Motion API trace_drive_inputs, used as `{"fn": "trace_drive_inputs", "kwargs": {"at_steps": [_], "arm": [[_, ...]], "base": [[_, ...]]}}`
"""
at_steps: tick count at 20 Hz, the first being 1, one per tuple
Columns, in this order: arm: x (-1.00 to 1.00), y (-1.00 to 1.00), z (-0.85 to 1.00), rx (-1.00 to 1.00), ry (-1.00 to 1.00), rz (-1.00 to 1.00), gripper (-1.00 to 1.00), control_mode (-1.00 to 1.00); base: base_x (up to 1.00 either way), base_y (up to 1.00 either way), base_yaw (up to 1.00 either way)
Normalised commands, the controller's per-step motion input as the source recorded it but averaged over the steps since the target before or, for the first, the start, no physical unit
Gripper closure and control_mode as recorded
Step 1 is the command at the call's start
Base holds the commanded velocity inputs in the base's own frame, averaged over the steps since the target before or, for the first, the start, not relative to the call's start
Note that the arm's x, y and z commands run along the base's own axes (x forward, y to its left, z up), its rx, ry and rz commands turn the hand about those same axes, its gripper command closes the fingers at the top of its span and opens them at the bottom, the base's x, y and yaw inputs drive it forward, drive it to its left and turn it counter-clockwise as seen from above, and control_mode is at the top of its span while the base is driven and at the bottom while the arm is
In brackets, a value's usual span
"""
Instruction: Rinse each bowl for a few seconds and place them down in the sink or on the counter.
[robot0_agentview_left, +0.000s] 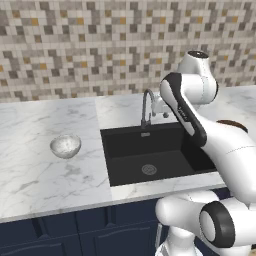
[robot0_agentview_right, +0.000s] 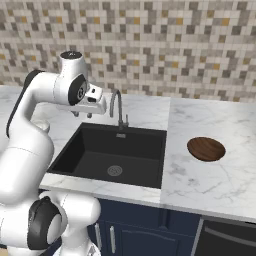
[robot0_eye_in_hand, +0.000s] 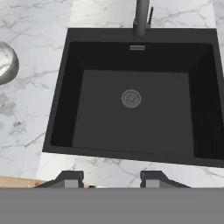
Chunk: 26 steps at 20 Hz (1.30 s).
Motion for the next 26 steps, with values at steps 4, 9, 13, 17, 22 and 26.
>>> {"fn": "trace_drive_inputs", "kwargs": {"at_steps": [4,9,13,17,22,26], "arm": [[-0.10,-0.02,0.00,0.00,-0.07,0.00,-1.00,-1.00],[-0.23,-0.16,-0.07,0.00,-0.17,0.00,-1.00,-1.00],[-0.18,-0.18,-0.11,-0.01,-0.17,0.01,-1.00,-1.00],[-0.10,-0.25,-0.11,-0.01,-0.14,0.03,-1.00,-1.00],[-0.06,-0.29,-0.08,0.00,-0.14,0.05,-1.00,-1.00],[0.00,-0.27,-0.09,0.01,-0.16,0.08,-1.00,-1.00]], "base": [[0.00,0.00,0.00],[0.00,0.00,0.00],[0.00,0.00,0.00],[0.00,0.00,0.00],[0.00,0.00,0.00],[0.00,0.00,0.00]]}}
